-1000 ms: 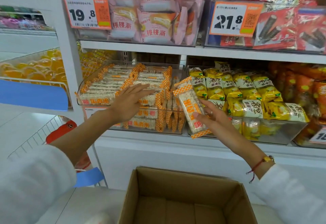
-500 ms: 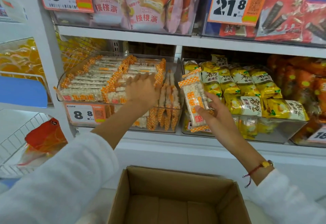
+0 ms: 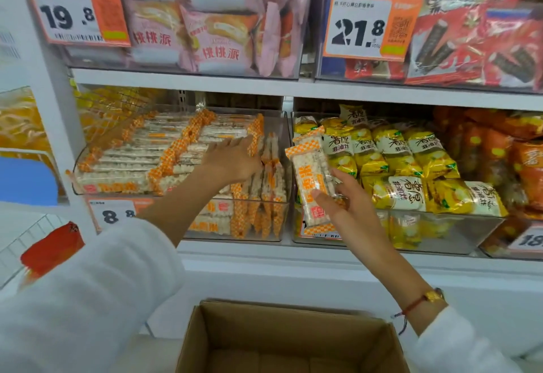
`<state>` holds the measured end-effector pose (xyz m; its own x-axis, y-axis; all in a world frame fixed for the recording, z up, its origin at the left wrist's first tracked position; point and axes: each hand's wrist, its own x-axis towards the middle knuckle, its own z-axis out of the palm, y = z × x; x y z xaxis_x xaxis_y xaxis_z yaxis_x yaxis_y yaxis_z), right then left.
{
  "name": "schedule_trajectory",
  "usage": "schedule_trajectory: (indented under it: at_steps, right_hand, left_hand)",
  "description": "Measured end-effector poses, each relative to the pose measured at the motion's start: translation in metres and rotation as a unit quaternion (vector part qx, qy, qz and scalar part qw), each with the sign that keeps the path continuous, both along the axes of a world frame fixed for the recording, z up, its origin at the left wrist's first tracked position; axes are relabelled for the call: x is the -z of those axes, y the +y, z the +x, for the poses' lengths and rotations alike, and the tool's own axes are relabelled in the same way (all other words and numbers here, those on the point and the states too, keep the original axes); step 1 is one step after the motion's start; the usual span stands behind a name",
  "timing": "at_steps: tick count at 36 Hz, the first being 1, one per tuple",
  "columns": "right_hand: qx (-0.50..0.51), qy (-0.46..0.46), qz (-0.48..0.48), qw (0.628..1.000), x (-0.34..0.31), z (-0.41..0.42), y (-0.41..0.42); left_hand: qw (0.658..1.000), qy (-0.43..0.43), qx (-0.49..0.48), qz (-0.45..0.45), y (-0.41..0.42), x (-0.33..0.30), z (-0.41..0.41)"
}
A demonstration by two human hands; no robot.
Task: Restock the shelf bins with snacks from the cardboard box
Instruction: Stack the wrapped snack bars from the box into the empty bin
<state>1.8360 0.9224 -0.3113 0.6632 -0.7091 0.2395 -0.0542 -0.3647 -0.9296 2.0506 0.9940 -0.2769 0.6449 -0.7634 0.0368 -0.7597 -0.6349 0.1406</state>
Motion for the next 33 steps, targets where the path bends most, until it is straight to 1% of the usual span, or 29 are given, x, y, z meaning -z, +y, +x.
schedule_trajectory:
  at_steps: [3, 5, 7, 8, 10, 12, 14, 16, 19, 20, 23, 25, 27, 30, 33]
  right_hand:
    - [0.001, 0.002, 0.000, 1.000, 0.000, 0.002, -0.001]
    - [0.001, 0.004, -0.002, 1.000, -0.001, 0.002, -0.001]
    - [-0.001, 0.009, -0.004, 1.000, -0.002, 0.002, 0.000]
    - [-0.001, 0.007, -0.004, 1.000, -0.003, 0.002, 0.000]
    - [-0.005, 0.009, -0.001, 1.000, -0.004, 0.001, 0.003]
    - [-0.014, 0.014, 0.004, 1.000, -0.004, 0.000, 0.005]
    - [-0.016, 0.018, 0.009, 1.000, -0.004, -0.001, 0.006]
    - [-0.021, 0.019, 0.013, 1.000, -0.005, -0.003, 0.010]
    - [-0.032, 0.023, 0.013, 0.999, -0.007, -0.006, 0.015]
    - [-0.034, 0.022, 0.013, 0.999, -0.007, -0.007, 0.016]
    - [-0.036, 0.023, 0.007, 0.999, -0.007, -0.008, 0.018]
    - [-0.042, 0.028, 0.004, 0.999, -0.007, -0.008, 0.018]
    - [-0.048, 0.029, 0.003, 0.998, -0.007, -0.007, 0.017]
    - [-0.053, 0.024, 0.007, 0.998, -0.007, -0.006, 0.014]
    - [-0.054, 0.025, 0.008, 0.998, -0.005, -0.004, 0.013]
  left_hand:
    - [0.999, 0.052, 0.001, 0.017, 0.000, -0.002, 0.006]
    - [0.994, 0.107, 0.008, 0.023, 0.001, -0.007, 0.008]
    - [0.990, 0.137, 0.015, 0.003, 0.004, -0.011, 0.007]
    - [0.992, 0.126, 0.016, -0.027, 0.007, -0.012, 0.004]
    - [0.991, 0.059, 0.016, -0.119, 0.020, -0.015, -0.005]
    - [0.974, 0.006, 0.015, -0.226, 0.041, -0.013, -0.018]
    - [0.958, -0.025, 0.030, -0.283, 0.065, -0.002, -0.028]
    - [0.960, -0.047, 0.049, -0.270, 0.084, 0.015, -0.030]
    - [0.981, -0.083, 0.056, -0.167, 0.100, 0.040, -0.020]
    - [0.982, -0.093, 0.062, -0.152, 0.102, 0.044, -0.017]
    - [0.980, -0.113, 0.070, -0.148, 0.099, 0.040, -0.012]
    - [0.974, -0.136, 0.080, -0.164, 0.097, 0.036, -0.010]
    - [0.974, -0.142, 0.086, -0.154, 0.098, 0.038, -0.006]
    - [0.978, -0.131, 0.098, -0.128, 0.100, 0.047, 0.006]
    - [0.979, -0.097, 0.139, -0.112, 0.099, 0.042, 0.022]
